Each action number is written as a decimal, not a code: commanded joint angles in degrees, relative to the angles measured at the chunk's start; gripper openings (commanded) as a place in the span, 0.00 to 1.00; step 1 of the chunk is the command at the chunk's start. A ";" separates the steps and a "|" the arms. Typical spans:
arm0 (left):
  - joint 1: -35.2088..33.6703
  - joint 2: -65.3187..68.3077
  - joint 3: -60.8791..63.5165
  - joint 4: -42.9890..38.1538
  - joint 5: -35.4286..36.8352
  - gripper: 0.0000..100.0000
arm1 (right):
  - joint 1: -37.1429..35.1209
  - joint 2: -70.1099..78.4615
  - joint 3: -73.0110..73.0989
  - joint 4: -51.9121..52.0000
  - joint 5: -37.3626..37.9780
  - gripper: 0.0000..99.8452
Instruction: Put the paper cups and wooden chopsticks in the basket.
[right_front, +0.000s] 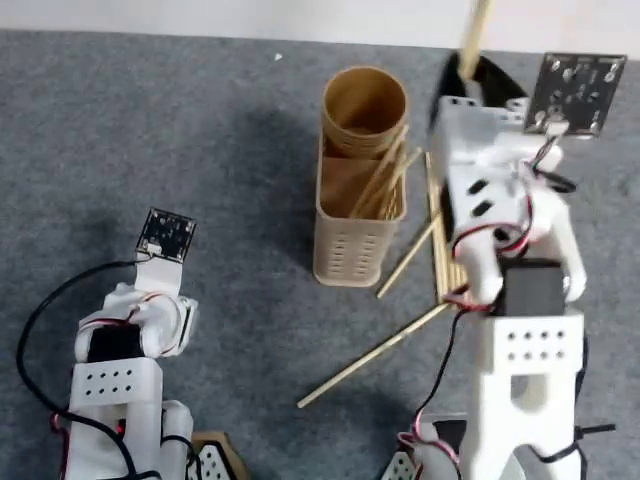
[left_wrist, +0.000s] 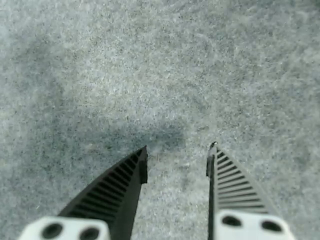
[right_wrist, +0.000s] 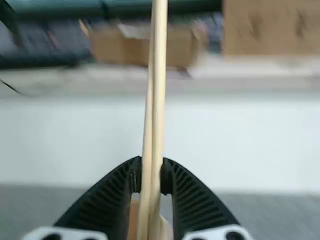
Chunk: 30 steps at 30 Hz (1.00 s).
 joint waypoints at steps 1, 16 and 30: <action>0.75 -0.75 -0.22 -0.88 -0.35 0.20 | -4.88 -1.63 0.13 -5.76 -2.29 0.01; 0.75 -0.66 1.27 -2.99 -0.35 0.20 | -8.31 1.01 20.70 -19.12 -1.93 0.01; 0.75 -0.66 1.27 -2.99 -0.35 0.20 | -8.04 1.01 6.11 -2.51 5.89 0.17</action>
